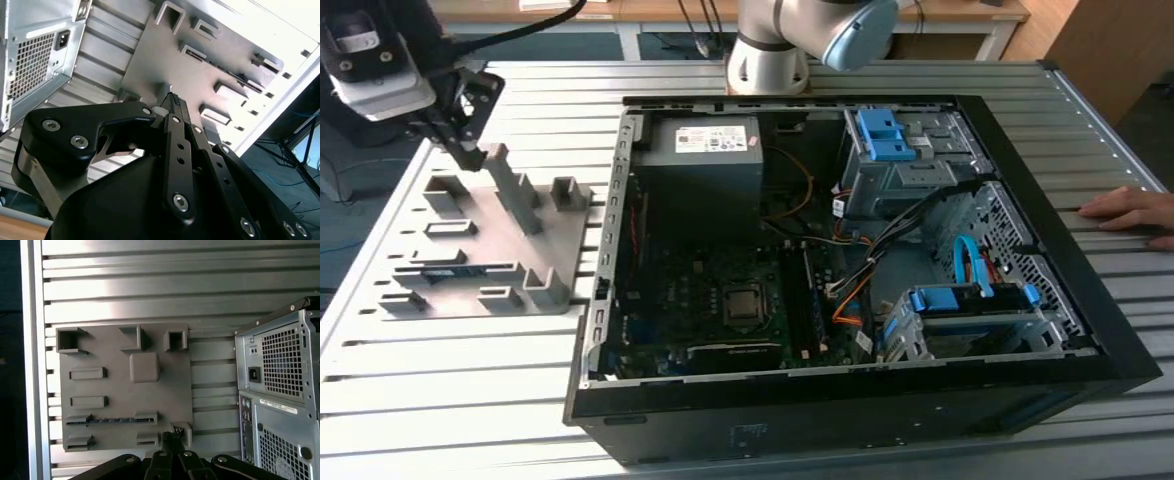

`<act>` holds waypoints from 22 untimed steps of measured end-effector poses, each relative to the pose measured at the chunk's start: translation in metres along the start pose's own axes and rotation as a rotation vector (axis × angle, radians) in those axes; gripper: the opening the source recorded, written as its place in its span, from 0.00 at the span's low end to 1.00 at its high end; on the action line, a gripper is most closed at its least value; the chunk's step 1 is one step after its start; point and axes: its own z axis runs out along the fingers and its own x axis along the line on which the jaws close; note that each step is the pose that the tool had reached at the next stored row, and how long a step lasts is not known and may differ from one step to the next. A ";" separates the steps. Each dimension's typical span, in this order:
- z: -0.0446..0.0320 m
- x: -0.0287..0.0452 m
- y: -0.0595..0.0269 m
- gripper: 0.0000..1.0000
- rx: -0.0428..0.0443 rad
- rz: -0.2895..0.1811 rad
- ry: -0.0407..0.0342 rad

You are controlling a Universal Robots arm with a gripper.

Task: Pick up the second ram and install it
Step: 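Reach for the second ram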

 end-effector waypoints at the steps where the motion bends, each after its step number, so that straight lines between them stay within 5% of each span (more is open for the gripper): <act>1: 0.0016 0.0020 -0.0010 0.10 0.0001 0.000 0.0003; 18: 0.0317 0.0242 -0.0144 0.10 0.0000 0.000 0.0036; 22: 0.0350 0.0338 -0.0153 0.10 0.0017 0.001 0.0221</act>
